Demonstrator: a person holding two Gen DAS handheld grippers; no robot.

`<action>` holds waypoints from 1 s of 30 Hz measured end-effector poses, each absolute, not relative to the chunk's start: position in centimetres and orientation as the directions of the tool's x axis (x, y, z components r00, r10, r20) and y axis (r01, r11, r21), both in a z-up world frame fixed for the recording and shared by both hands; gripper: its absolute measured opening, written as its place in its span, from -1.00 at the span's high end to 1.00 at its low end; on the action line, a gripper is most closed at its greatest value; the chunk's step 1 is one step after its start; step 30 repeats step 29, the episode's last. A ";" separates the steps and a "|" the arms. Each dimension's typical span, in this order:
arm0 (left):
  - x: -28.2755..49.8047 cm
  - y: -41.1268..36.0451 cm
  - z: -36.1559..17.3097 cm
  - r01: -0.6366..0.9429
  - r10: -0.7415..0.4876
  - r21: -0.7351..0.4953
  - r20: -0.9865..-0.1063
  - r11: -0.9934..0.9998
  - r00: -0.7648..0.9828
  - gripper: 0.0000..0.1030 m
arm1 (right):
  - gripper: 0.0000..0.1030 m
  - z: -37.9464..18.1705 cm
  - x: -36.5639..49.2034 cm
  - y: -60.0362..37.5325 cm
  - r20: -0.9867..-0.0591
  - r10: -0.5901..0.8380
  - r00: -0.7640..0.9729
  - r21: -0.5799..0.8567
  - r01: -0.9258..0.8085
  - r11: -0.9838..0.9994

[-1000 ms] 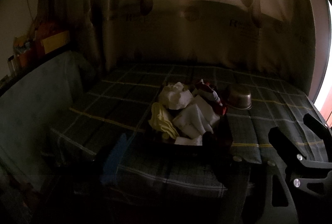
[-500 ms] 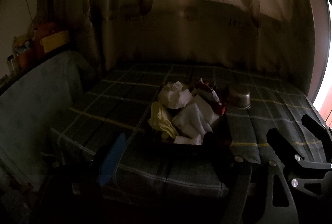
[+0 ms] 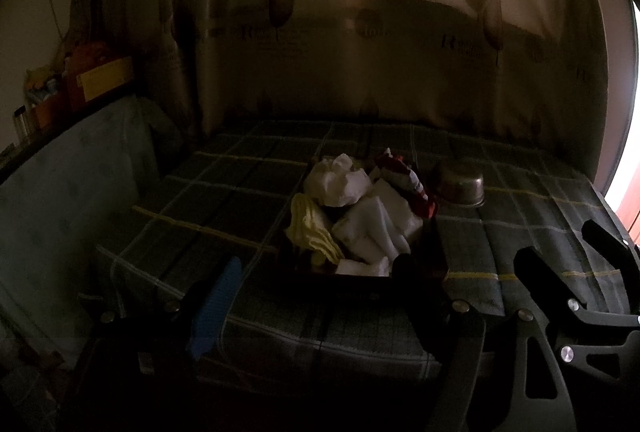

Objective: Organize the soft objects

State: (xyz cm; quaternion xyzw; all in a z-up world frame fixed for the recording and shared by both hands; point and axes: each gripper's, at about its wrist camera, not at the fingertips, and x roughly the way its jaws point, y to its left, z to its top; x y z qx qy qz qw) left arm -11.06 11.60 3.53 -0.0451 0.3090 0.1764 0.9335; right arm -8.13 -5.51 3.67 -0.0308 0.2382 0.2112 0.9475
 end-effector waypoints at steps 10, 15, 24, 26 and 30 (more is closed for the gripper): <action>-11.0 11.1 3.4 -0.346 0.301 0.044 -0.599 0.937 0.742 -0.56 | -0.99 3.6 -8.1 -5.5 -0.467 0.388 0.794 0.042 -0.418 0.907; -11.1 11.0 3.2 -0.344 0.298 0.040 -0.595 0.938 0.746 -0.59 | -0.99 3.5 -7.9 -5.5 -0.470 0.391 0.791 0.043 -0.423 0.905; -11.7 10.3 3.5 -0.367 0.354 0.083 -0.524 0.926 0.774 -0.62 | -0.99 3.3 -8.3 -6.0 -0.477 0.396 0.785 0.047 -0.428 0.903; -11.5 10.1 3.4 -0.366 0.358 0.092 -0.525 0.926 0.772 -0.62 | -0.99 3.3 -8.3 -6.2 -0.478 0.396 0.784 0.048 -0.426 0.903; -11.5 10.1 3.4 -0.359 0.350 0.092 -0.529 0.929 0.773 -0.62 | -0.99 3.2 -8.2 -6.5 -0.481 0.396 0.782 0.054 -0.424 0.904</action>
